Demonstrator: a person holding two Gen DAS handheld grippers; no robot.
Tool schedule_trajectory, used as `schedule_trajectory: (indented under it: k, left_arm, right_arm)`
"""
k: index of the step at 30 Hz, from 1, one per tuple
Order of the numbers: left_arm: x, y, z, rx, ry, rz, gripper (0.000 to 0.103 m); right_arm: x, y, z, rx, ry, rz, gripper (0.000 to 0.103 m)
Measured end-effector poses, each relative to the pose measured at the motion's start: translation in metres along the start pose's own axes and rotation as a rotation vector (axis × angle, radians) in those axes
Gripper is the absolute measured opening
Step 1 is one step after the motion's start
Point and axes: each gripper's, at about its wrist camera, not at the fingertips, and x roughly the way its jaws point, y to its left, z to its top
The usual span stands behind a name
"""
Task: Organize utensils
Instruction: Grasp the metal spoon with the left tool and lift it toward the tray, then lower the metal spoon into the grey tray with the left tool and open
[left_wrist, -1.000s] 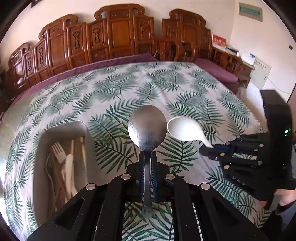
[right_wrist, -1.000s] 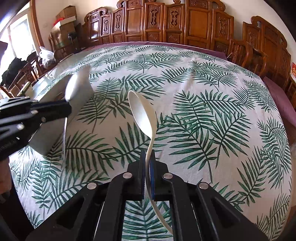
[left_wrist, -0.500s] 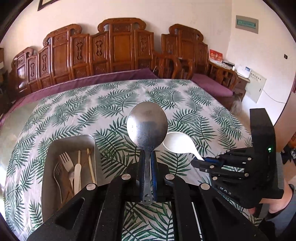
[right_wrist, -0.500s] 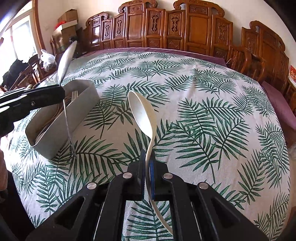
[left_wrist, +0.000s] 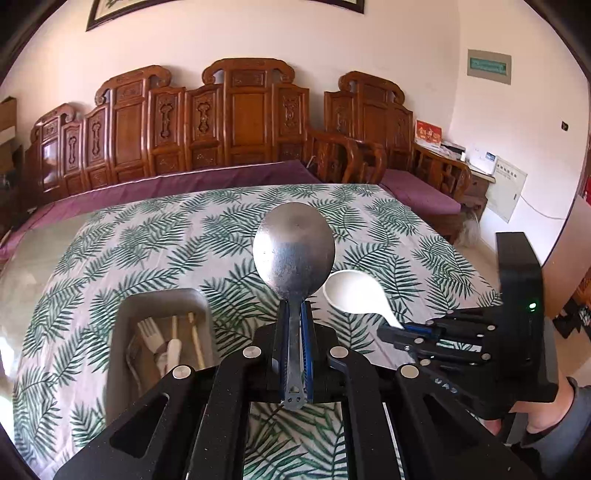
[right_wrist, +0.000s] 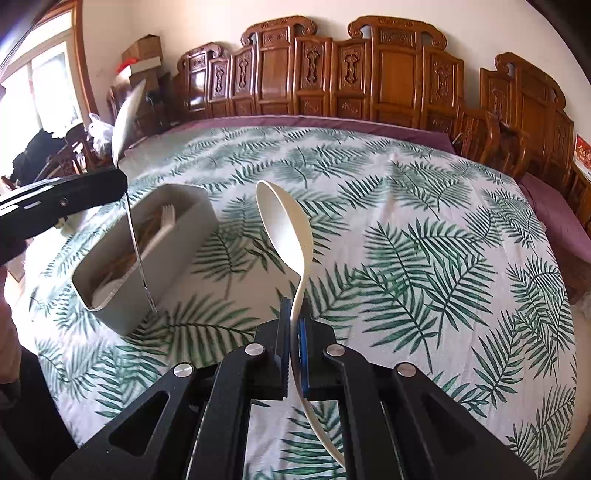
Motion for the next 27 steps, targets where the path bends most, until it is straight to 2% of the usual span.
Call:
schedule_trajectory:
  k: [13, 22, 27]
  left_arm:
    - [-0.028, 0.064, -0.008, -0.095, 0.019, 0.091, 0.005]
    - [-0.023, 0.096, -0.025, -0.128, 0.107, 0.140, 0.005]
    - [-0.007, 0.105, -0.035, -0.134, 0.177, 0.175, 0.005]
  right_arm:
    - [-0.017, 0.047, 0.013, -0.040, -0.045, 0.047, 0.005]
    - [-0.019, 0.078, 0.020, -0.076, -0.054, 0.072, 0.005]
    - [-0.016, 0.087, 0.020, -0.088, -0.046, 0.086, 0.005]
